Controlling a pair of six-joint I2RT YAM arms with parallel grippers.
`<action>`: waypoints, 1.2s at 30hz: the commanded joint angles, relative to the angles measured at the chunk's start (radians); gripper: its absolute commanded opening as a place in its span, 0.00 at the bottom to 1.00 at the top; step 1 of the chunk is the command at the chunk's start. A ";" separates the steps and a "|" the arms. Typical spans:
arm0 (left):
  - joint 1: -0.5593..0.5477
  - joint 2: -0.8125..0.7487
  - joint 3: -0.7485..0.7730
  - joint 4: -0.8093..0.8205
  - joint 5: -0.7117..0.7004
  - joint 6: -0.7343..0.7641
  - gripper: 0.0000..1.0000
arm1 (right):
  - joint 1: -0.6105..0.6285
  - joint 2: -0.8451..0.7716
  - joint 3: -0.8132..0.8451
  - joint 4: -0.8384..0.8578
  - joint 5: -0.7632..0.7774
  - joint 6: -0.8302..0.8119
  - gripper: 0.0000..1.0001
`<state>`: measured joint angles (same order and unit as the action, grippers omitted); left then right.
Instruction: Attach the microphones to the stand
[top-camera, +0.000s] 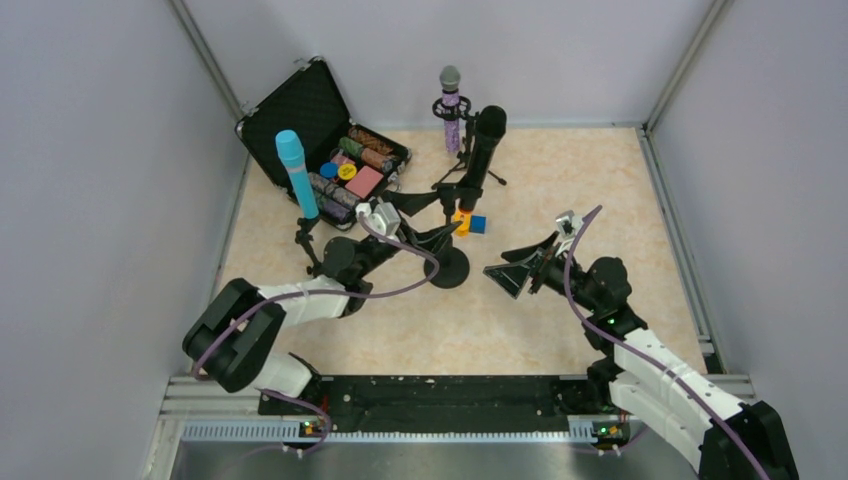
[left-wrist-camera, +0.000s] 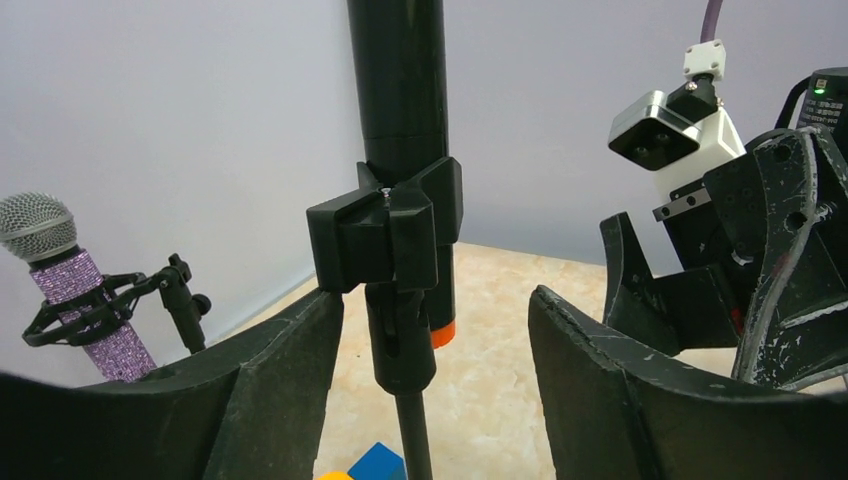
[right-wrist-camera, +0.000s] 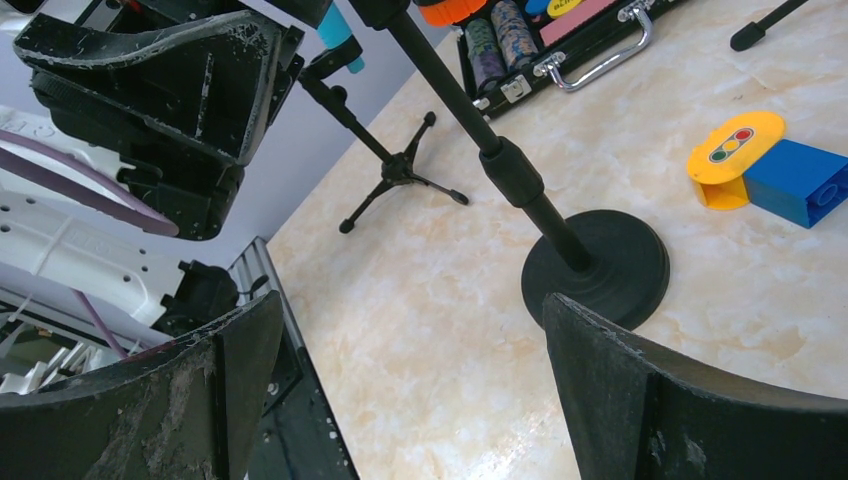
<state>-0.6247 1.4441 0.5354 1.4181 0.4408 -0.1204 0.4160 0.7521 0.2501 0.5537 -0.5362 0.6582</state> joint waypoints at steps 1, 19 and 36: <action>-0.002 -0.062 -0.014 -0.032 -0.056 0.022 0.75 | -0.009 -0.011 0.032 0.033 -0.006 0.003 0.99; 0.000 -0.253 -0.114 -0.440 -0.278 0.036 0.99 | -0.009 0.026 0.069 -0.008 -0.015 -0.037 0.99; -0.001 -0.653 -0.051 -1.493 -0.670 -0.166 0.99 | -0.043 0.180 0.235 -0.308 0.041 -0.198 0.99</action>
<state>-0.6247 0.8520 0.4301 0.2405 -0.0635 -0.1703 0.4019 0.9115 0.4259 0.3107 -0.5140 0.5068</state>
